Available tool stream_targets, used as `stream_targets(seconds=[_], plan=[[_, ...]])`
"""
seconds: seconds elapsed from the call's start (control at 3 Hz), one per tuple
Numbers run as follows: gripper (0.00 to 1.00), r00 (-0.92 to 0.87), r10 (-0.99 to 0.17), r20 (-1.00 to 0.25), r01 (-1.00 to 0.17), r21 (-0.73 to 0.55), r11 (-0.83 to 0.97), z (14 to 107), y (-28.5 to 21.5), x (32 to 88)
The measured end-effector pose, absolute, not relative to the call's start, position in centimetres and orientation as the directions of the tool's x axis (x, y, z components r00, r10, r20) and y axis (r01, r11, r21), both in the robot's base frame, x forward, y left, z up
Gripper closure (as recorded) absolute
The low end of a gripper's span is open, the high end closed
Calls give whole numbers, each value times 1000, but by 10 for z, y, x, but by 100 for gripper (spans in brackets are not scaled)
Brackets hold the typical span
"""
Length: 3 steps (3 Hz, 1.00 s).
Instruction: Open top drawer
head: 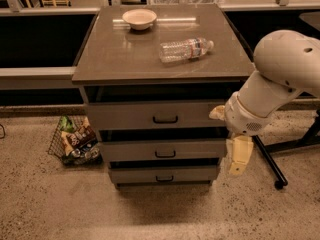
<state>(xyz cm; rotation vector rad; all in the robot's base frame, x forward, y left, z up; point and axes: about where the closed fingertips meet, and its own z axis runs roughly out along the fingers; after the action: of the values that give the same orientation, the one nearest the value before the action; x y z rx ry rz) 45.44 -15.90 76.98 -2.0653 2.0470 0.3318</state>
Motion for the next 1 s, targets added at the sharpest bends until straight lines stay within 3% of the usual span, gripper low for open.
stream_targets(seconds=[0.67, 1.0], plan=[[0, 41, -962, -270, -999, -21, -36, 750, -165, 482], [0, 112, -972, -204, -988, -129, -87, 721, -178, 546]])
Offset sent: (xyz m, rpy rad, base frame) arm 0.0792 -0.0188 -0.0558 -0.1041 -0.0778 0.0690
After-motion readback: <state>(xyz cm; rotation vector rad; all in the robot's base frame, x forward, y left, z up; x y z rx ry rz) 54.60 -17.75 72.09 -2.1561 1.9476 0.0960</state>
